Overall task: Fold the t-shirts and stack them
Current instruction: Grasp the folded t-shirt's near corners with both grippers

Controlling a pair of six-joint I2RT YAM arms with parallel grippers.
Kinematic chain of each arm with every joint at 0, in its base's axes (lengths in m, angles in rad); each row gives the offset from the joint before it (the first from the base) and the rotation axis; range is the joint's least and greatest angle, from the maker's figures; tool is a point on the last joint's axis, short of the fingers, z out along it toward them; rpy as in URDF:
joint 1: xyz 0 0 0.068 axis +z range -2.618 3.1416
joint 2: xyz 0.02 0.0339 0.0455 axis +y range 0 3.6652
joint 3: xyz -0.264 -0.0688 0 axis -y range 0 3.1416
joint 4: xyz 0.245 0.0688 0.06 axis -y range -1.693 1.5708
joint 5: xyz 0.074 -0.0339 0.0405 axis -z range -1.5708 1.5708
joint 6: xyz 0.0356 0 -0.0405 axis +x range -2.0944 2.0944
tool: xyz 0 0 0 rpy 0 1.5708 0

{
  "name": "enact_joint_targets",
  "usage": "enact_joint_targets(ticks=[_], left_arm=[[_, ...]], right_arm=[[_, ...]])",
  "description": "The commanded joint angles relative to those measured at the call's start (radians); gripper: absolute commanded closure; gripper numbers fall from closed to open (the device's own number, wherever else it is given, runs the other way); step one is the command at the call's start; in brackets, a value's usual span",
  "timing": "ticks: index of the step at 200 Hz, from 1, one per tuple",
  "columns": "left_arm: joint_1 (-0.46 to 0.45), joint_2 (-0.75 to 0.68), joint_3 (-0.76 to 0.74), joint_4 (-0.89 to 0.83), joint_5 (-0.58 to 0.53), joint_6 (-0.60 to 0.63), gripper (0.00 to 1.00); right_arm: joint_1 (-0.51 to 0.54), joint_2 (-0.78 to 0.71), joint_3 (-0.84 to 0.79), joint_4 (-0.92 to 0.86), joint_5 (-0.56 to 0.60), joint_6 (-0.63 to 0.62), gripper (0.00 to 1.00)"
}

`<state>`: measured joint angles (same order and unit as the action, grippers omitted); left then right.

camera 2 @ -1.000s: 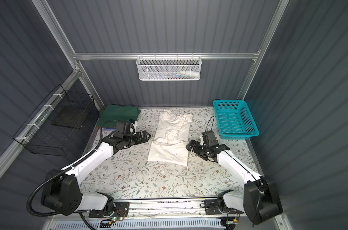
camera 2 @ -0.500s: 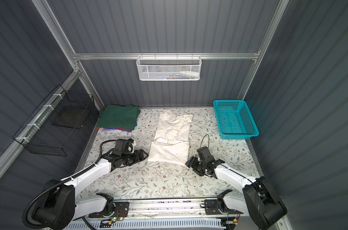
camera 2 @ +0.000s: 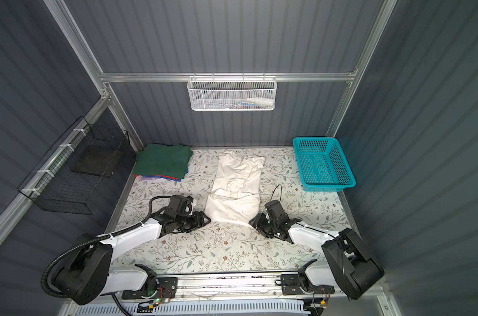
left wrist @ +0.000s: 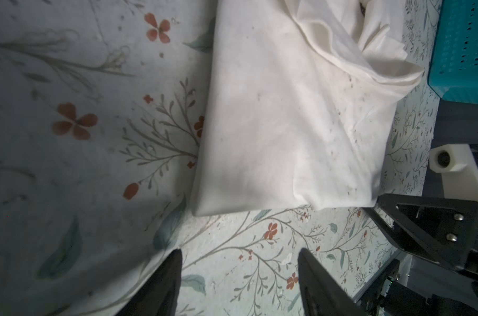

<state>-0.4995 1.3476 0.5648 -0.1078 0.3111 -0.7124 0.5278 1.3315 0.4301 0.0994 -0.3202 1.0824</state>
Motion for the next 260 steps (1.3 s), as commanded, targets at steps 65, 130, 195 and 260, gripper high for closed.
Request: enact_joint_targets(ticks=[65,130,195,260], left_arm=[[-0.005,0.095,-0.002,0.047,-0.062,-0.032,0.42],[-0.005,0.182,0.021,0.094,-0.051,-0.034,0.72],[-0.005,0.270,0.168,-0.053,-0.077,0.105,1.00],[-0.005,0.116,0.252,-0.186,-0.084,0.153,1.00]], right_arm=[[0.011,0.026,-0.007,0.026,0.004,0.025,0.53],[0.011,0.063,0.009,0.037,0.003,0.013,0.66],[0.009,0.090,0.108,-0.078,0.027,-0.077,1.00],[0.010,-0.040,0.168,-0.230,0.076,-0.136,1.00]])
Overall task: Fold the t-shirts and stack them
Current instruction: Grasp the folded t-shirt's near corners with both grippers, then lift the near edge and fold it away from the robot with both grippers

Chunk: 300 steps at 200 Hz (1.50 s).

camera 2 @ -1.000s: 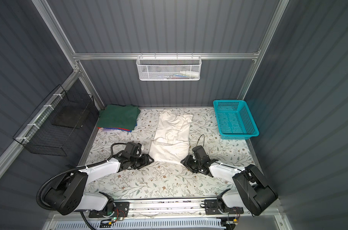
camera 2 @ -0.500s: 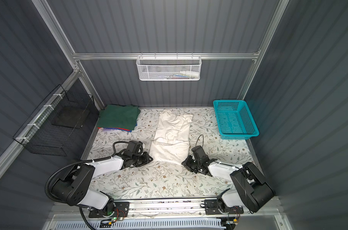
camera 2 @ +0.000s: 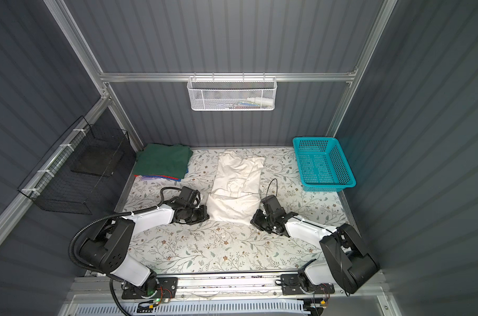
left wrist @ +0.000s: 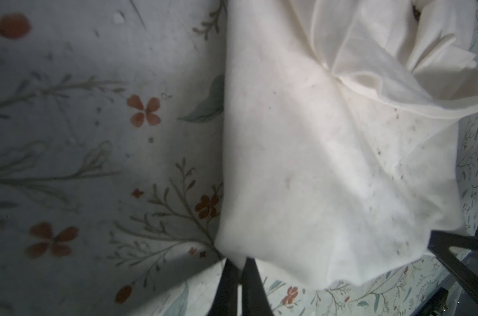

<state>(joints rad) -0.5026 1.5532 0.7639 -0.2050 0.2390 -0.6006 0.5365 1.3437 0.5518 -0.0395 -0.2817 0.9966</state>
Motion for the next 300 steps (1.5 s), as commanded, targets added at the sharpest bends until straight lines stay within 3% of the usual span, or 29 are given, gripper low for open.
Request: enact_joint_targets(ticks=[1,46,156,196,232,273,300], left_arm=[[-0.002,-0.094,0.054,-0.090,-0.011,0.039,1.00],[-0.003,-0.272,0.089,-0.189,-0.026,0.025,1.00],[-0.036,-0.543,-0.030,-0.238,-0.010,-0.078,1.00],[-0.082,-0.684,-0.064,-0.300,-0.039,-0.142,1.00],[-0.094,-0.763,0.005,-0.407,-0.050,-0.153,1.00],[-0.096,-0.773,0.185,-0.552,-0.063,-0.137,1.00],[-0.096,-0.752,0.219,-0.537,-0.025,-0.144,1.00]], right_arm=[[0.001,-0.054,0.048,-0.093,0.038,-0.052,1.00],[-0.001,-0.160,0.149,-0.274,0.037,-0.121,1.00],[0.052,-0.443,0.018,-0.295,0.000,0.011,1.00],[0.139,-0.551,0.041,-0.403,0.077,0.046,1.00],[0.220,-0.599,0.112,-0.499,0.122,0.061,1.00],[0.284,-0.618,0.248,-0.612,0.179,0.080,1.00],[0.298,-0.613,0.316,-0.620,0.178,0.072,1.00]])
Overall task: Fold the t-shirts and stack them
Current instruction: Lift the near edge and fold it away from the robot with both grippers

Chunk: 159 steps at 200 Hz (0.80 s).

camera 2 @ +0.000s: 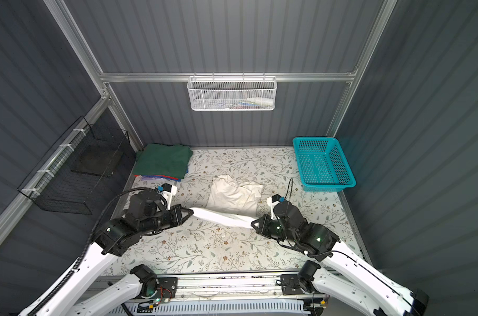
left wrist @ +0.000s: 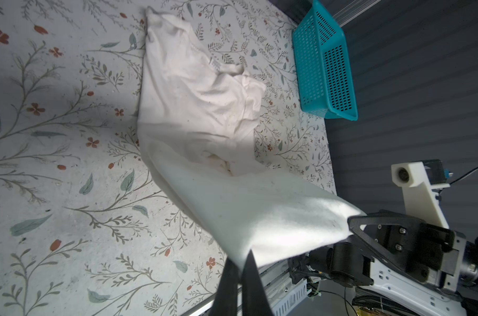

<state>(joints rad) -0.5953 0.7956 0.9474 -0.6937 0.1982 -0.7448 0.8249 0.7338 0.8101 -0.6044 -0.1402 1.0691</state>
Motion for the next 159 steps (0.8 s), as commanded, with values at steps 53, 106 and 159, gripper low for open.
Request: enact_joint_targets(ticks=[53,106,159], left_arm=[[-0.003,0.108,0.126,-0.017,-0.012,0.046,1.00],[-0.003,0.241,0.138,0.033,-0.006,0.077,1.00],[-0.001,0.298,0.135,0.061,-0.071,0.110,1.00]], right_arm=[[0.008,0.050,0.102,-0.070,0.059,-0.027,1.00],[-0.035,0.068,0.051,-0.041,0.050,-0.029,1.00],[-0.194,0.149,-0.009,0.054,-0.098,-0.083,1.00]])
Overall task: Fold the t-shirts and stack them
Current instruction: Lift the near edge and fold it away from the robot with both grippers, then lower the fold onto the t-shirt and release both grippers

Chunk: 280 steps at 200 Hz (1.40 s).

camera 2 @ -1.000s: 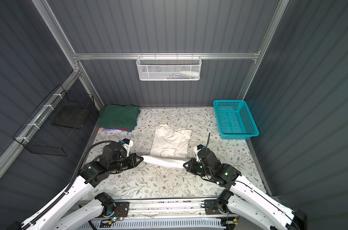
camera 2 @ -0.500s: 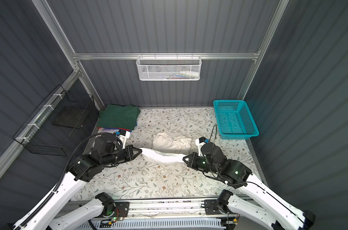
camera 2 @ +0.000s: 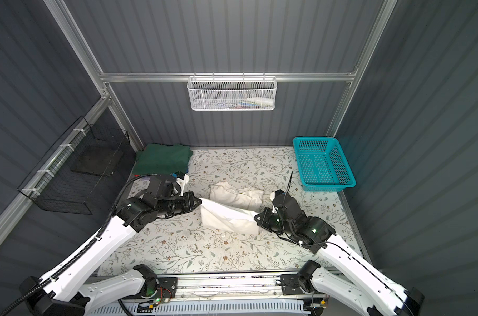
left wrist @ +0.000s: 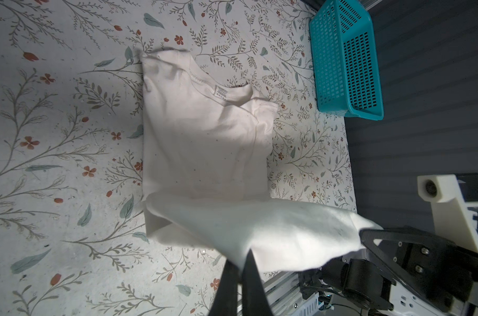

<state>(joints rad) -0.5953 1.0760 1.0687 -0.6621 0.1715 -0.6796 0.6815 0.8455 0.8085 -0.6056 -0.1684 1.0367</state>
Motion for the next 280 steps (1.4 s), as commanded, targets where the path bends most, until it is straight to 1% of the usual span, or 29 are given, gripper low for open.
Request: enact_joint_targets(ticks=[1,30,60,92,94,97,119,148,172,207,211,221,225,229,231,234,238,239,241,242,243,247,251,267,276,280], left_arm=[[-0.001,0.019,0.014,0.030,-0.045,0.045,1.00],[-0.001,0.095,0.046,0.053,-0.046,0.073,1.00],[0.000,0.189,0.103,0.050,-0.060,0.114,1.00],[0.011,0.274,0.151,0.069,-0.077,0.140,1.00],[0.012,0.279,0.154,0.070,-0.078,0.141,1.00],[0.014,0.287,0.158,0.073,-0.079,0.144,1.00],[0.035,0.337,0.181,0.095,-0.076,0.148,1.00],[0.058,0.401,0.209,0.124,-0.043,0.154,1.00],[0.081,0.455,0.253,0.133,-0.046,0.181,1.00],[0.130,0.568,0.313,0.169,-0.015,0.197,1.00],[0.133,0.580,0.320,0.175,-0.014,0.201,1.00],[0.142,0.627,0.333,0.188,-0.018,0.214,1.00],[0.146,0.647,0.371,0.195,-0.037,0.216,1.00],[0.151,0.668,0.388,0.205,-0.061,0.216,1.00],[0.154,0.676,0.392,0.211,-0.074,0.217,0.92],[0.157,0.695,0.402,0.218,-0.094,0.217,0.74],[0.162,0.718,0.418,0.225,-0.122,0.219,0.45],[0.163,0.725,0.422,0.227,-0.128,0.220,0.36],[0.164,0.737,0.429,0.230,-0.141,0.223,0.13],[0.166,0.743,0.432,0.232,-0.145,0.225,0.07],[0.166,0.748,0.435,0.234,-0.150,0.225,0.04],[0.171,0.770,0.448,0.242,-0.164,0.234,0.01],[0.174,0.788,0.460,0.247,-0.172,0.241,0.00],[0.178,0.825,0.477,0.246,-0.184,0.261,0.00],[0.178,0.815,0.458,0.256,-0.179,0.271,0.00],[0.178,0.807,0.445,0.265,-0.178,0.279,0.00]], right_arm=[[-0.053,0.040,-0.009,0.058,-0.071,-0.052,1.00],[-0.128,0.117,-0.007,0.107,-0.143,-0.086,1.00],[-0.181,0.199,0.057,0.085,-0.145,-0.158,1.00],[-0.233,0.266,0.083,0.103,-0.158,-0.195,1.00],[-0.238,0.281,0.085,0.105,-0.187,-0.197,1.00],[-0.243,0.299,0.086,0.108,-0.198,-0.201,1.00],[-0.274,0.353,0.107,0.110,-0.212,-0.227,1.00],[-0.311,0.421,0.136,0.123,-0.232,-0.260,1.00],[-0.343,0.497,0.193,0.104,-0.238,-0.301,1.00],[-0.378,0.607,0.268,0.101,-0.228,-0.334,1.00],[-0.380,0.622,0.275,0.103,-0.224,-0.337,0.97],[-0.389,0.662,0.293,0.103,-0.206,-0.336,0.78],[-0.393,0.679,0.300,0.104,-0.202,-0.340,0.73],[-0.397,0.697,0.310,0.103,-0.200,-0.348,0.66],[-0.400,0.707,0.316,0.103,-0.198,-0.353,0.61],[-0.403,0.724,0.324,0.102,-0.195,-0.360,0.55],[-0.411,0.746,0.338,0.101,-0.188,-0.369,0.47],[-0.413,0.751,0.343,0.099,-0.185,-0.371,0.44],[-0.416,0.763,0.348,0.097,-0.181,-0.375,0.40],[-0.418,0.768,0.353,0.097,-0.180,-0.377,0.38],[-0.419,0.773,0.357,0.095,-0.179,-0.378,0.36],[-0.427,0.795,0.371,0.089,-0.178,-0.384,0.29],[-0.433,0.813,0.387,0.083,-0.141,-0.390,0.24],[-0.446,0.871,0.446,0.045,-0.153,-0.425,0.16],[-0.445,0.874,0.458,0.039,-0.158,-0.437,0.12],[-0.445,0.870,0.455,0.046,-0.158,-0.440,0.08]])
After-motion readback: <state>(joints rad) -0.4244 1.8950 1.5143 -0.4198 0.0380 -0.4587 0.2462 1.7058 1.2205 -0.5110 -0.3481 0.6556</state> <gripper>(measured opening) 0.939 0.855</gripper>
